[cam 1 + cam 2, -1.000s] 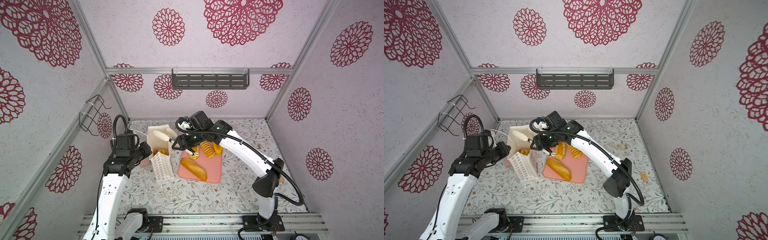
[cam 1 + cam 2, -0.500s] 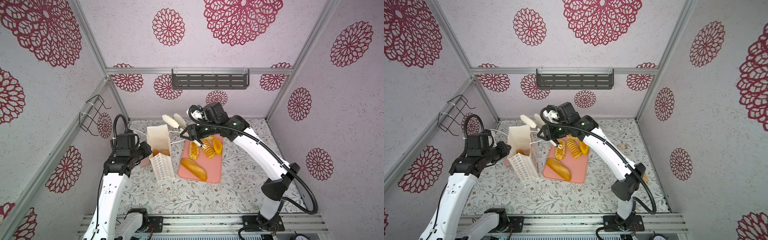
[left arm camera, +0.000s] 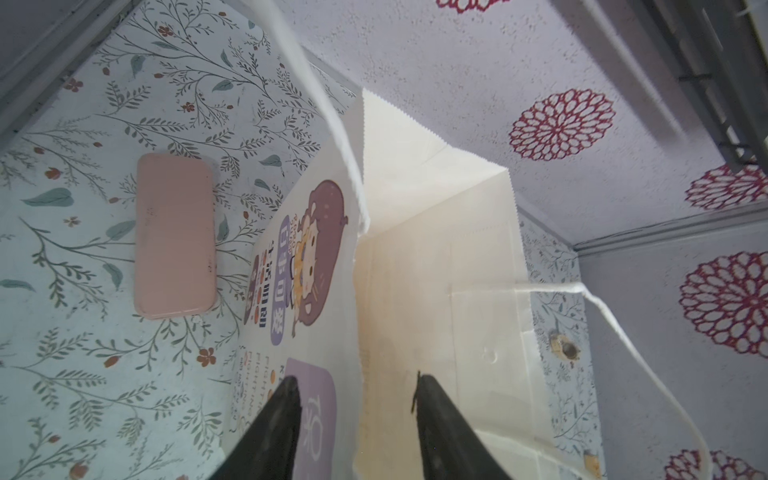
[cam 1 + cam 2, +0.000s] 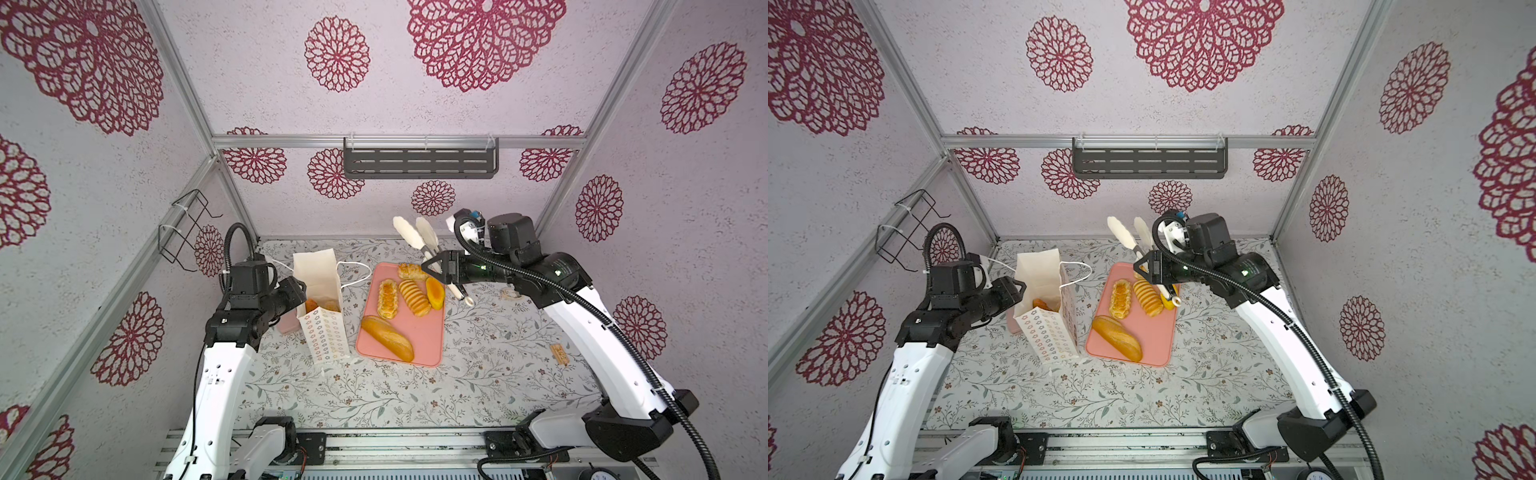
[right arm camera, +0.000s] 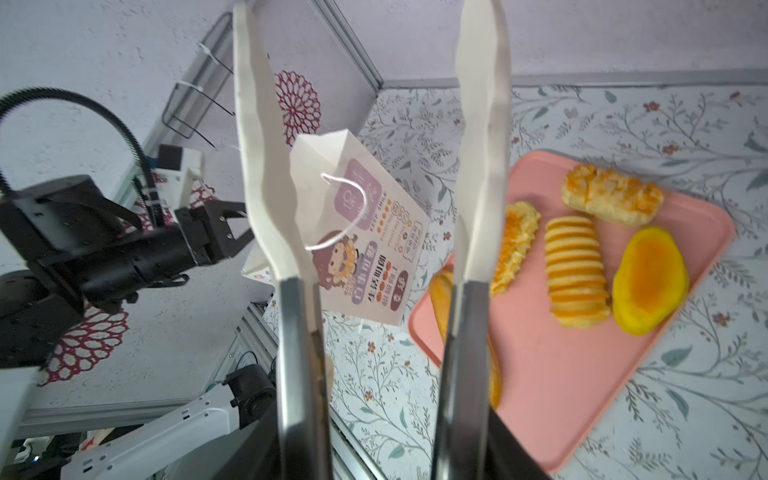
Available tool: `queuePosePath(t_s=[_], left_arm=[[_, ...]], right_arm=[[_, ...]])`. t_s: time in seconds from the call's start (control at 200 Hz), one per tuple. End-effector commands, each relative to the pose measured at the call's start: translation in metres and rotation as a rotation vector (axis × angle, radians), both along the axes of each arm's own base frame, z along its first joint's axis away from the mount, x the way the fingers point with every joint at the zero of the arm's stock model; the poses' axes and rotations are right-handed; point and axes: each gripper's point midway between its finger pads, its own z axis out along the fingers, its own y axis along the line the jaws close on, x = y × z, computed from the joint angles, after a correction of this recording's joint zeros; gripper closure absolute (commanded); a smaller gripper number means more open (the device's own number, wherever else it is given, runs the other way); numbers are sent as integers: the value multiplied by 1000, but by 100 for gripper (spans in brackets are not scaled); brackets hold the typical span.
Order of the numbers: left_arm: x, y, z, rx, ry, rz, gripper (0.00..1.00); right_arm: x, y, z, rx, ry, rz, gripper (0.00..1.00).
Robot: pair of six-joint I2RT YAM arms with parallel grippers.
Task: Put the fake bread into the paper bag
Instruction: 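Swing the empty tongs in the right gripper back over the tray, then lower the tongs onto the yellow pastry beside the baguette and pinch it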
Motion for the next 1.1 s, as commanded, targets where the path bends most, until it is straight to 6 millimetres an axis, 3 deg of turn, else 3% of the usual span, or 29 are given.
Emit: queuePosePath(t_s=[0.0,0.265,0.54,0.721,1.096], left_arm=[[2,-1,11,10,-28,-4,42],[-3,1,13,17,-27,4,32],[-11,2,9,12,-25,14,31],[-13,2,4,9,-22,16,31],[-13,1,1,-1,-25,14,30]], right_arm=[[-1,-8,-19,-20,17,-23,46],[3,4,-102,-64,175,12,46],[11,20,-161,-99,295,56,47],[12,25,-184,-113,352,83,45],[10,29,-211,-187,449,136,47]])
